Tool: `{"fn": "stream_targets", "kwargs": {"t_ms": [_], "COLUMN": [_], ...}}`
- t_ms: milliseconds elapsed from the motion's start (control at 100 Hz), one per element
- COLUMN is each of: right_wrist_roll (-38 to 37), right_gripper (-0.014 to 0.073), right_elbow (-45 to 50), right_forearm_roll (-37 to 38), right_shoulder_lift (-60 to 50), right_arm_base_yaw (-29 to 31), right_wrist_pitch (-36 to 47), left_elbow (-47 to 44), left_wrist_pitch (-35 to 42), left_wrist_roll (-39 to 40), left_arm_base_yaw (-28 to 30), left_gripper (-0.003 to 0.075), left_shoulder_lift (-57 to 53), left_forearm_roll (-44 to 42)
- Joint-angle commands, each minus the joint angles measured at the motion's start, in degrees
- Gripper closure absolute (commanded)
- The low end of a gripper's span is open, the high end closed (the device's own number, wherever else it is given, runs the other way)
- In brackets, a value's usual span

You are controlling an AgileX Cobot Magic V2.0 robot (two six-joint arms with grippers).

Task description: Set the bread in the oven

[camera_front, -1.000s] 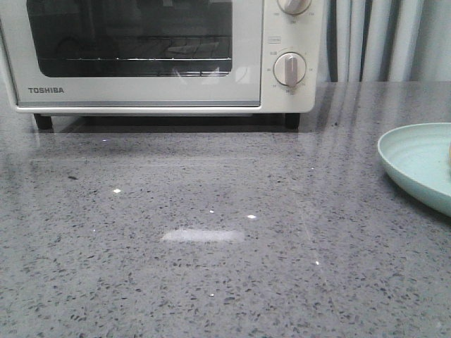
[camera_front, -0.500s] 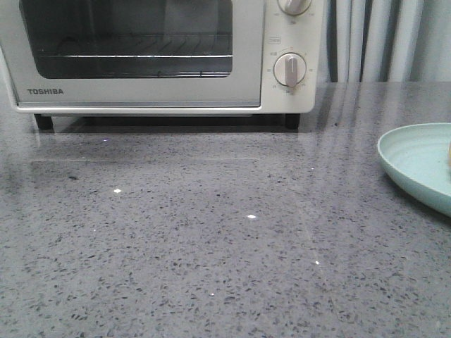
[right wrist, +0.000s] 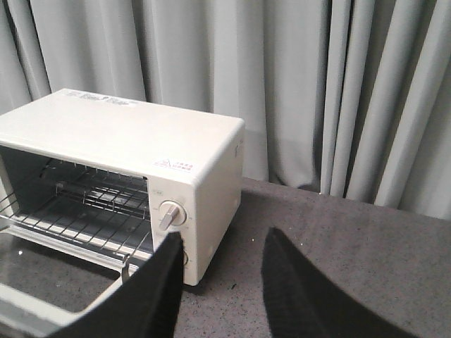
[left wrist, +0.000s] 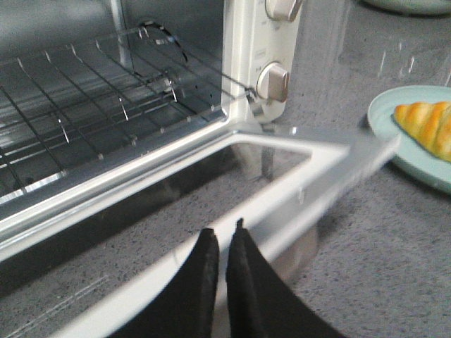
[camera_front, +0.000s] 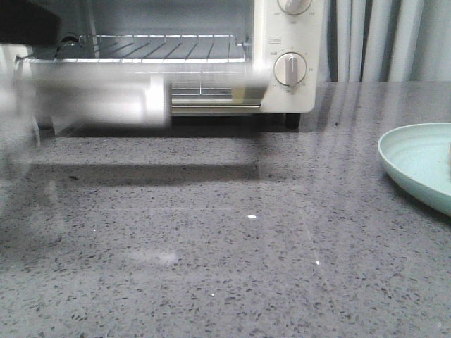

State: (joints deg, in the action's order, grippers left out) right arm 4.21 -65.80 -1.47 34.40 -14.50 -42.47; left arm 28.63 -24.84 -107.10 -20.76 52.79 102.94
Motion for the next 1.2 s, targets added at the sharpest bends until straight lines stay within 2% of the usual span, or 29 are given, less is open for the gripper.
{"fn": "stream_targets", "kwargs": {"t_ms": [0,110,300,430,620,720,840,940,1030,1130,1190], "right_wrist_roll": [0.58,0.58,0.58,0.58,0.58,0.58,0.02,-1.24,-3.48,-5.28,-5.37], "right_gripper": [0.0359,0.0359,0.0359,0.0359,0.0356,0.0355,0.0349,0.0282,0.016,0.0024,-0.001], "right_elbow": [-1.82,-1.82,-1.59,-0.5,-0.5,-0.5,-0.5,-0.84,-0.84,-0.84,-0.84], "right_forearm_roll": [-0.23,-0.23,-0.23,-0.23,-0.23,0.22,1.06,2.63,5.86,9.52,10.5], "right_shoulder_lift": [0.76,0.76,0.76,2.49,14.0,20.08,26.05,29.58,31.68,33.52,34.38], "right_arm_base_yaw": [-0.12,-0.12,-0.12,-0.12,-0.12,-0.12,-0.12,-0.12,-0.12,-0.12,-0.12], "right_wrist_pitch": [2.5,-0.69,-2.33,-3.42,-13.61,-15.73,-16.54,-18.07,-19.85,-23.05,-24.64], "left_elbow": [0.71,0.71,0.71,0.71,0.82,1.2,3.02,5.5,7.77,9.86,10.43], "left_wrist_pitch": [0.21,3.6,6.93,6.24,4.75,3.83,2.97,1.92,0.96,0.44,0.06], "left_wrist_roll": [3.6,6.16,11.73,13.47,15.44,20.22,30.25,37.87,42.01,44.52,44.84], "left_arm_base_yaw": [-2.42,-4.94,-5.61,-5.61,-5.61,-5.61,-5.61,-5.61,-5.61,-5.61,-5.61], "left_gripper": [0.074,0.074,0.074,0.074,0.074,0.074,0.074,0.074,0.074,0.074,0.074], "left_shoulder_lift": [-8.39,-17.93,-30.02,-34.46,-35.31,-35.31,-35.31,-35.31,-35.31,-35.31,-35.31], "left_forearm_roll": [3.66,3.37,2.08,-0.34,-1.13,-5.7,-17.33,-26.23,-31.57,-34.28,-34.28]}}
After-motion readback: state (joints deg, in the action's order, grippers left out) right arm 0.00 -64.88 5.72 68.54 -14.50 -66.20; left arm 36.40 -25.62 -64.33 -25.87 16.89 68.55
